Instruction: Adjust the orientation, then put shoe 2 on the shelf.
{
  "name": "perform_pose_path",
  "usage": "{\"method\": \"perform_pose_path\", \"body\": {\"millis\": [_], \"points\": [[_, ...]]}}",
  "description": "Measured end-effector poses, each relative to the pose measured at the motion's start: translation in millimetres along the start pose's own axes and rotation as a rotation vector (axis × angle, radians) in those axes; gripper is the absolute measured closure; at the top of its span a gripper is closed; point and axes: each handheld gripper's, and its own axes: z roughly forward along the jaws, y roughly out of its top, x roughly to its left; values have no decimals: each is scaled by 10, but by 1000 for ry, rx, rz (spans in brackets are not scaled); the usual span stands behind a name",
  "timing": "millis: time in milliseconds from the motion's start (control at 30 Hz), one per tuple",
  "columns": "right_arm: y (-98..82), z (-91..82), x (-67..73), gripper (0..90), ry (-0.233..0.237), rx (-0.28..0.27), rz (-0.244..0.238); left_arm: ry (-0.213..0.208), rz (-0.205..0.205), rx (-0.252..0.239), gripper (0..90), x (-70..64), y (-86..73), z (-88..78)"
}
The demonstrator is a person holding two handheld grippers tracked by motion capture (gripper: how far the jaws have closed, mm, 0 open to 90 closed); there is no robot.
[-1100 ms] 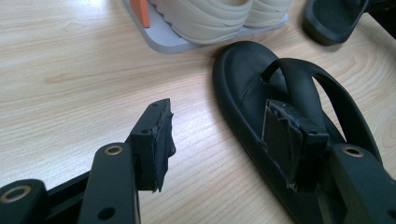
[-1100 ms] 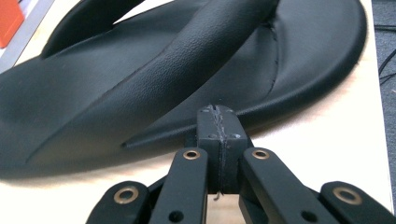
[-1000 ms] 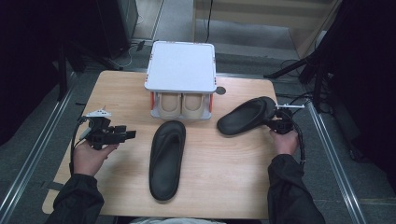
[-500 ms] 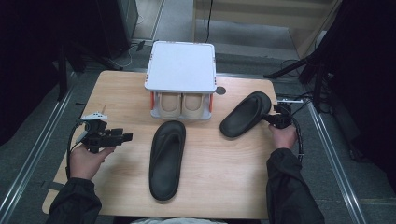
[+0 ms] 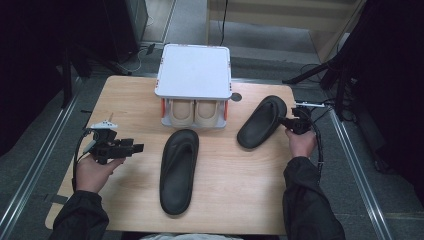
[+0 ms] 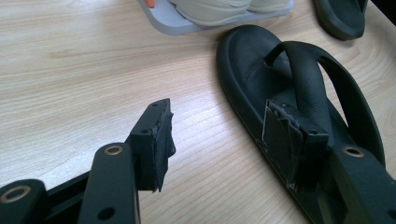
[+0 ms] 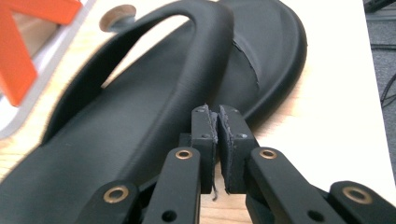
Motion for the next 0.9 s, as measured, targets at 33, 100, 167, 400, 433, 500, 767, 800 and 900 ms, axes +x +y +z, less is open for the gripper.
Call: {"method": "perform_pose_path", "body": {"millis": [33,100,167,400,433,500,767,800,900], "points": [[4,-14,19,850,6,-5,2,-2,0,0,429,-2,2,3],[12,-37,62,843,10,-13,-6,-3,2,0,429,-9,9,8],[23,-54,95,834,8,-21,-15,-5,6,7,429,-13,13,10],[59,-81,144,723,13,-45,4,-2,5,5,429,-8,6,18],[63,-76,153,690,11,-44,12,0,5,8,428,-8,5,15],[64,-48,168,624,12,-41,21,0,6,7,428,-8,-1,11],[31,85,241,556,-38,-11,19,7,2,8,429,-18,-24,-5],[26,97,241,557,-46,-11,18,6,2,8,429,-20,-26,-7],[12,140,219,548,-59,-7,31,7,2,9,429,-18,-33,-11]]}}
